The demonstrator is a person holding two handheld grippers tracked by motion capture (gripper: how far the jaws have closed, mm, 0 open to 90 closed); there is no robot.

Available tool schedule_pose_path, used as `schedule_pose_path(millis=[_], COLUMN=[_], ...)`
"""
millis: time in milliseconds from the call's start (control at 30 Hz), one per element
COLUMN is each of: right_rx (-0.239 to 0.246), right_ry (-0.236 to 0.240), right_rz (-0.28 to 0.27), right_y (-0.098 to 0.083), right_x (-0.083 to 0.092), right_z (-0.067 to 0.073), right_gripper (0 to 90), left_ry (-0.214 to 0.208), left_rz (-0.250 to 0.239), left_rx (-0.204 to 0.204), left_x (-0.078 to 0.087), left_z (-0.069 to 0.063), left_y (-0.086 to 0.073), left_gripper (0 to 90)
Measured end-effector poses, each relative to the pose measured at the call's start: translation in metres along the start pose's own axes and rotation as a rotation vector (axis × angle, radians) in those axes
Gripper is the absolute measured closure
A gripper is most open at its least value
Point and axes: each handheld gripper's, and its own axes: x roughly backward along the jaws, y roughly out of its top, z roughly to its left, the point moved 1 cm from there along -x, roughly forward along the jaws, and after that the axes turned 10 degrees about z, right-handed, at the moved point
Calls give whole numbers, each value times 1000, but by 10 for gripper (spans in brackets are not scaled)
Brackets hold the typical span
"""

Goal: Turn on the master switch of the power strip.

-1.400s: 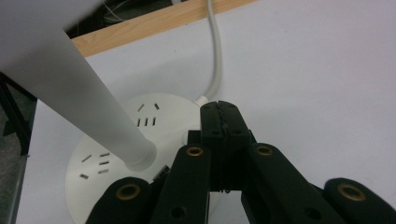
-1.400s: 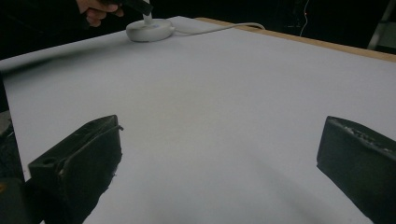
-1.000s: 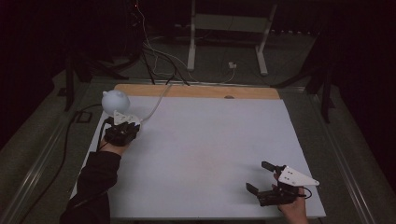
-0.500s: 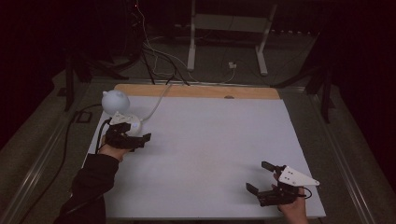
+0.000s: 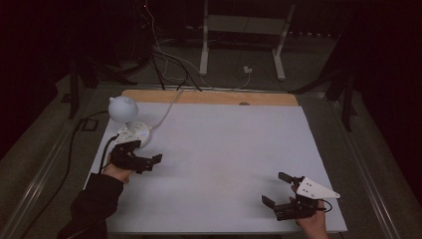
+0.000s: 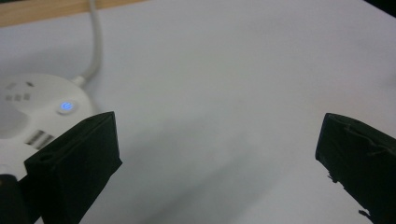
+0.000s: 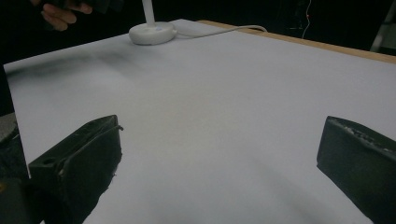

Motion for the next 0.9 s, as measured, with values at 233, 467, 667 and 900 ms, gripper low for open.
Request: schedule_pose_path(millis=[233, 467, 667, 900], right_rx=[-1, 2, 3, 4], right_ry=[0, 2, 2, 5], right_rz=[1, 2, 3, 4], right_y=[0, 0, 0, 0], right_x=[0, -1, -1, -1], right_z=[0, 1, 1, 1], right_gripper=[0, 0, 0, 0], left_ry=[-18, -28, -25, -42], left_rz=[5, 13, 46, 55], left_rx=[-41, -64, -74, -88], left_x=[-2, -4, -6, -4], left_z=[-8, -13, -17, -26], left_y=[-19, -39, -52, -66], left_gripper=[3, 3, 3, 3])
